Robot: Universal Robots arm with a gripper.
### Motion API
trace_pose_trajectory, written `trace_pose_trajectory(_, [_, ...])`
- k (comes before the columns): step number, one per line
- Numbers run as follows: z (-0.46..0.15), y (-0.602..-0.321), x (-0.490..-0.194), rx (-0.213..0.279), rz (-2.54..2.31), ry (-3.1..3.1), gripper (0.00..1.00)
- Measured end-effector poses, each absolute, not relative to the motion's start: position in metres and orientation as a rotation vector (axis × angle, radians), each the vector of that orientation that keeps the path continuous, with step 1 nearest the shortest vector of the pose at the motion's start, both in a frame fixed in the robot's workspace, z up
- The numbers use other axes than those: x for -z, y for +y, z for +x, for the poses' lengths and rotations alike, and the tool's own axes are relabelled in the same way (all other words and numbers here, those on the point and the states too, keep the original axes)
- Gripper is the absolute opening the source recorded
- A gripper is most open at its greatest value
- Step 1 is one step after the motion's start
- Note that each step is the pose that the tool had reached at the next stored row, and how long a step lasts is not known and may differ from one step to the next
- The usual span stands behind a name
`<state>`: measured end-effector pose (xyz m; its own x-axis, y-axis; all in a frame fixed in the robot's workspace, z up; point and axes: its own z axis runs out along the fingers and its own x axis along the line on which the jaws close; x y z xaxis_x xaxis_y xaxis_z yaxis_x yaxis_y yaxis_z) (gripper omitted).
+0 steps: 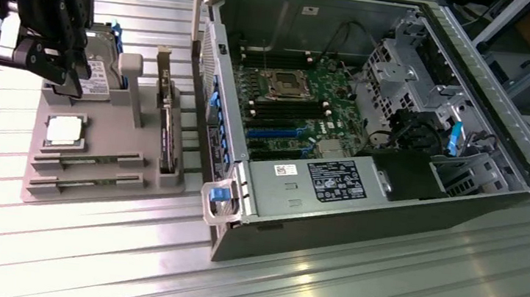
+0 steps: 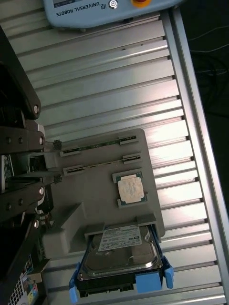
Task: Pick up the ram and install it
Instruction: 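Pick up the ram and move it above insertion slot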
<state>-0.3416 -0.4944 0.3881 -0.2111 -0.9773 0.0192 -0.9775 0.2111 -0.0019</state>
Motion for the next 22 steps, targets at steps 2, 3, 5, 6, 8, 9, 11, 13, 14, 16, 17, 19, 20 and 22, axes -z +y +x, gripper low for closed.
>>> trace_pose_trajectory(2, [-0.342,-0.494,-0.387,-0.021,1.964,-2.434,0.30])
trace_pose_trajectory(3, [-0.342,-0.494,-0.386,-0.021,1.964,-2.434,0.30])
trace_pose_trajectory(5, [-0.342,-0.494,-0.384,-0.021,1.964,-2.434,0.30])
trace_pose_trajectory(6, [-0.342,-0.494,-0.383,-0.021,1.964,-2.434,0.30])
trace_pose_trajectory(8, [-0.342,-0.494,-0.382,-0.021,1.964,-2.434,0.30])
trace_pose_trajectory(9, [-0.342,-0.494,-0.382,-0.021,1.964,-2.434,0.30])
trace_pose_trajectory(11, [-0.342,-0.494,-0.380,-0.021,1.964,-2.434,0.30])
trace_pose_trajectory(13, [-0.342,-0.494,-0.379,-0.021,1.964,-2.434,0.30])
trace_pose_trajectory(14, [-0.342,-0.494,-0.378,-0.021,1.964,-2.434,0.30])
trace_pose_trajectory(16, [-0.342,-0.494,-0.377,-0.021,1.964,-2.434,0.30])
trace_pose_trajectory(17, [-0.342,-0.494,-0.376,-0.021,1.964,-2.434,0.30])
trace_pose_trajectory(19, [-0.342,-0.494,-0.375,-0.021,1.964,-2.434,0.30])
trace_pose_trajectory(20, [-0.342,-0.494,-0.375,-0.021,1.964,-2.434,0.30])
trace_pose_trajectory(22, [-0.342,-0.494,-0.374,-0.021,1.964,-2.434,0.30])
